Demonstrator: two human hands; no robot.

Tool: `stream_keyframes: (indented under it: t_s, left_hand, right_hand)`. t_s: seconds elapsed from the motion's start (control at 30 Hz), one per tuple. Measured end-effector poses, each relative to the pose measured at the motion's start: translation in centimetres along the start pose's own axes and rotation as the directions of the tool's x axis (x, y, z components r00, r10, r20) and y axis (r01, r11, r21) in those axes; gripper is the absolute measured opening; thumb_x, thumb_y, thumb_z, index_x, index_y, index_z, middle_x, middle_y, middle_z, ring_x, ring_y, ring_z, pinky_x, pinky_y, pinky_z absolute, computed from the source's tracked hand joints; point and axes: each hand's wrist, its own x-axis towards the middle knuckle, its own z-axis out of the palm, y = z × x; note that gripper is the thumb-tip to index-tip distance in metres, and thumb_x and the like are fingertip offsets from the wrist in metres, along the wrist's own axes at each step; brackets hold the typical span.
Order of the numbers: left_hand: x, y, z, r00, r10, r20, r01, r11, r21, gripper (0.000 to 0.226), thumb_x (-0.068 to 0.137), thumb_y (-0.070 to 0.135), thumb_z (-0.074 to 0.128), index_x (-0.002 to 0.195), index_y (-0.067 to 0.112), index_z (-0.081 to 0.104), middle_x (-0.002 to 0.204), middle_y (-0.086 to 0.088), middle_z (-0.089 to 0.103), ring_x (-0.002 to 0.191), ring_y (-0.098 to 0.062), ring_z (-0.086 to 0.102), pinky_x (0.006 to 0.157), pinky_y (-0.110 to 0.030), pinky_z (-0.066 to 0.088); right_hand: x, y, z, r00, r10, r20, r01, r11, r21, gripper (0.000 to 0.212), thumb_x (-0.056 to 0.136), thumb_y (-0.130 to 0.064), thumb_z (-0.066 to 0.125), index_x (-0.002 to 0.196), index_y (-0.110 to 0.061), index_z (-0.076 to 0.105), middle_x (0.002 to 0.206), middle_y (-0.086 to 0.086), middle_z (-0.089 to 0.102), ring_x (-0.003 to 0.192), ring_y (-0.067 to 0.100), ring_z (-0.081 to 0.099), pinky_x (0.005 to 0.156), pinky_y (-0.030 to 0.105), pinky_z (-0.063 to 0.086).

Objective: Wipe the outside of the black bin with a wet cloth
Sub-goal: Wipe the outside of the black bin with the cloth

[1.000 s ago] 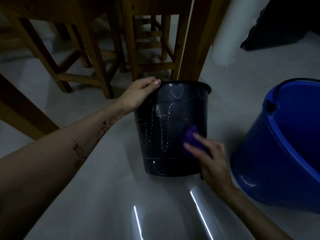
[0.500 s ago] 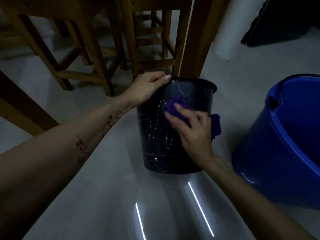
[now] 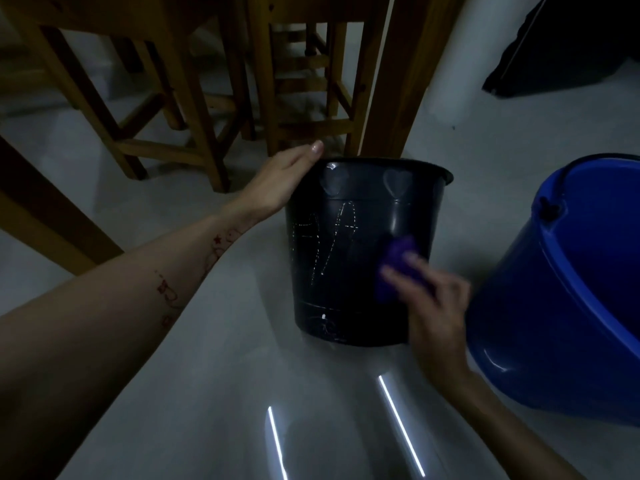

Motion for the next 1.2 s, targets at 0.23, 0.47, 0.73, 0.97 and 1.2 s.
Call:
stream_keyframes:
  t_s: [0.23, 0.47, 0.73, 0.97, 1.2]
  left_hand:
    - [0.5, 1.5, 1.5, 1.000, 0.027, -0.011, -0.028, 0.996, -0.083, 0.059, 0.098, 0.051, 0.047, 0.105, -0.006, 0.061, 0.108, -0.029, 0.066, 0.098, -0.042, 0.064, 0.084, -0.045, 0.049]
    - [0.8, 2.2, 1.8, 1.000, -0.002, 0.027, 0.005, 0.995, -0.098, 0.050, 0.101, 0.045, 0.045, 0.111, 0.000, 0.064, 0.108, -0.015, 0.071, 0.100, -0.027, 0.070, 0.094, -0.046, 0.054]
    - [0.7, 2.7, 1.7, 0.998, -0.065, 0.018, 0.065, 0.998, -0.022, 0.072, 0.080, 0.076, 0.046, 0.103, 0.012, 0.068, 0.103, -0.006, 0.074, 0.100, -0.023, 0.069, 0.101, -0.054, 0.048]
    - [0.2, 2.4, 0.5, 1.000, -0.023, 0.017, 0.023, 1.000, 0.009, 0.045, 0.101, 0.049, 0.043, 0.112, 0.013, 0.068, 0.108, -0.009, 0.071, 0.102, -0.024, 0.068, 0.098, -0.051, 0.051]
    - [1.2, 3.3, 1.2, 0.999, -0.011, 0.042, 0.009, 0.998, 0.056, 0.048, 0.098, 0.052, 0.047, 0.103, 0.009, 0.068, 0.103, -0.015, 0.072, 0.097, -0.029, 0.069, 0.088, -0.045, 0.053]
  right_hand:
    - [7.5, 1.5, 2.5, 0.851, 0.501, -0.159, -0.464, 0.858, 0.222, 0.035, 0.102, -0.025, 0.045, 0.135, -0.020, 0.055, 0.139, 0.012, 0.045, 0.119, 0.018, 0.036, 0.101, 0.003, 0.019]
    - [7.6, -0.4, 4.0, 0.992, 0.077, -0.095, -0.074, 0.997, 0.032, 0.035, 0.096, -0.014, 0.056, 0.130, -0.017, 0.061, 0.137, 0.012, 0.050, 0.111, 0.029, 0.044, 0.101, 0.019, 0.028]
    - [-0.7, -0.4, 3.6, 0.948, -0.297, 0.111, 0.302, 0.953, -0.030, 0.053, 0.085, -0.011, 0.075, 0.132, -0.025, 0.056, 0.144, -0.001, 0.044, 0.110, 0.022, 0.048, 0.090, 0.032, 0.035]
    - [-3.5, 0.9, 1.0, 0.873, -0.410, 0.265, 0.418, 0.908, 0.025, 0.061, 0.082, -0.011, 0.078, 0.136, -0.027, 0.052, 0.146, -0.002, 0.042, 0.117, 0.024, 0.047, 0.097, 0.035, 0.038]
    - [5.9, 2.2, 1.5, 0.943, 0.308, -0.124, -0.294, 0.949, 0.117, 0.034, 0.098, -0.014, 0.050, 0.129, -0.020, 0.060, 0.137, 0.012, 0.048, 0.113, 0.031, 0.046, 0.101, 0.016, 0.031]
